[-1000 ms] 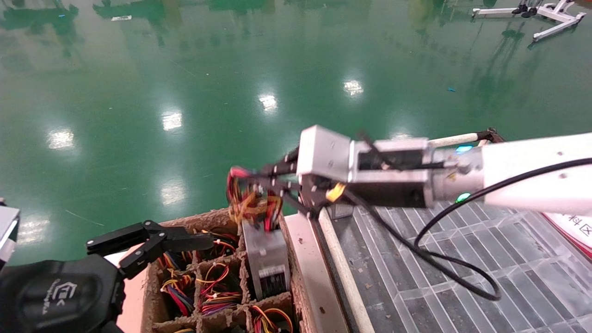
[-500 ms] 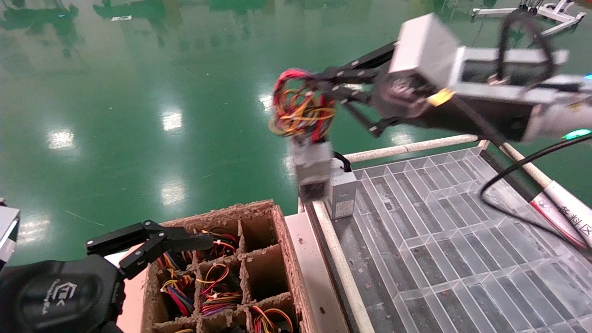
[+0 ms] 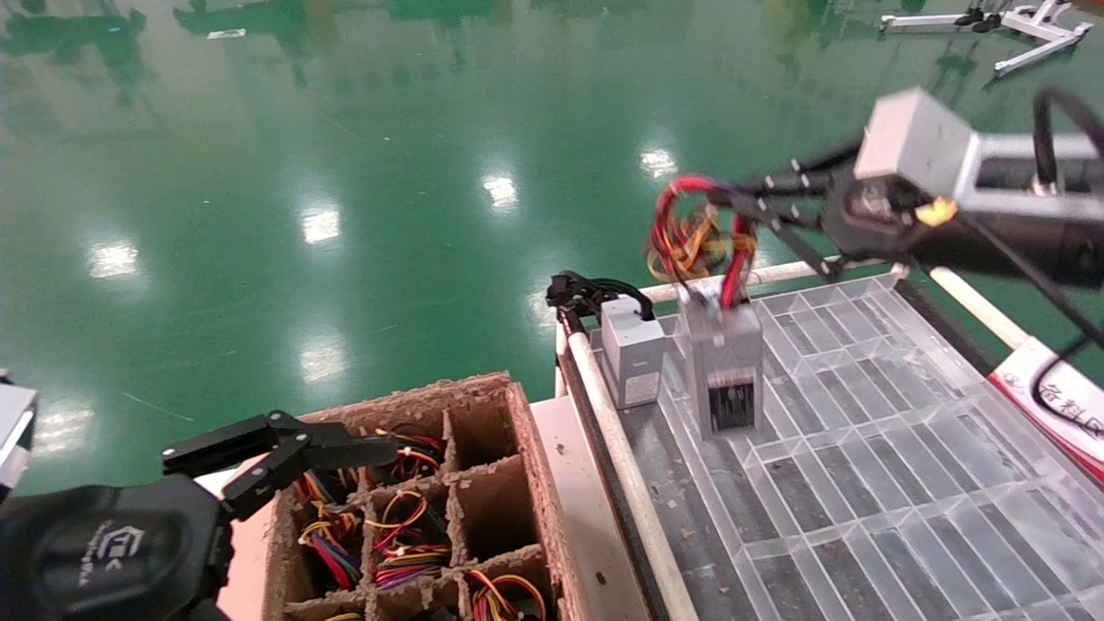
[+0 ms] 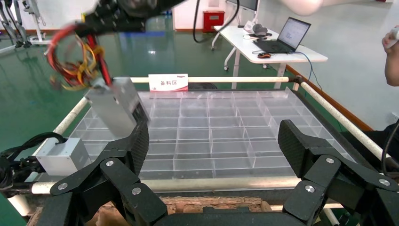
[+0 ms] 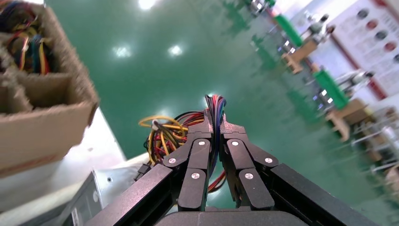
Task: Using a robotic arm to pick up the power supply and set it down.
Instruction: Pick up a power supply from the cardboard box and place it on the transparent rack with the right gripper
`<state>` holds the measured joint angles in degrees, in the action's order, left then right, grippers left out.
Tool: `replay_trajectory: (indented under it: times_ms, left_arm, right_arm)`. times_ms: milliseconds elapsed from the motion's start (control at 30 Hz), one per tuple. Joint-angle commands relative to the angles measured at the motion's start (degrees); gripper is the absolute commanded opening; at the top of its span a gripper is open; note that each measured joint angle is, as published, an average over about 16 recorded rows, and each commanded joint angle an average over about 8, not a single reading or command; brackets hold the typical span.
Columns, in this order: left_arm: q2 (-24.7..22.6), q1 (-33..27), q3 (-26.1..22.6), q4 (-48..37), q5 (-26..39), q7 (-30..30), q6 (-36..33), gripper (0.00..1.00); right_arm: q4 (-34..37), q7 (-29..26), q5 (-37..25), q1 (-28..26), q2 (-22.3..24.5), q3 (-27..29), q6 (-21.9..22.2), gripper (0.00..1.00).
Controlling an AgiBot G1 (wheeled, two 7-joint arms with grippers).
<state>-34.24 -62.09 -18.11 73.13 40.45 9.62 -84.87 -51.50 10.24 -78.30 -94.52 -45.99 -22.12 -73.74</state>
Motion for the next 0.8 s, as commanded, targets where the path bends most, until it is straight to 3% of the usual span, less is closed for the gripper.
replay_trajectory:
  times_ms: [33, 300, 800]
  left_arm:
    - [0.0, 0.0, 0.0, 0.0, 0.0, 0.0, 0.0, 1.0]
    - [0.01, 0.0, -0.02, 0.0, -0.01, -0.01, 0.01, 1.0]
    - [0.02, -0.01, -0.05, 0.0, -0.03, -0.02, 0.02, 1.0]
  right_arm:
    - [1.51, 0.9, -0.38, 0.5, 0.42, -0.19, -0.26, 0.0]
    - [6.98, 3.0, -2.49, 0.0, -2.08, -2.49, -2.22, 0.0]
    - [20.64, 9.37, -6.28, -5.19, -11.08, -5.94, -2.6, 0.0]
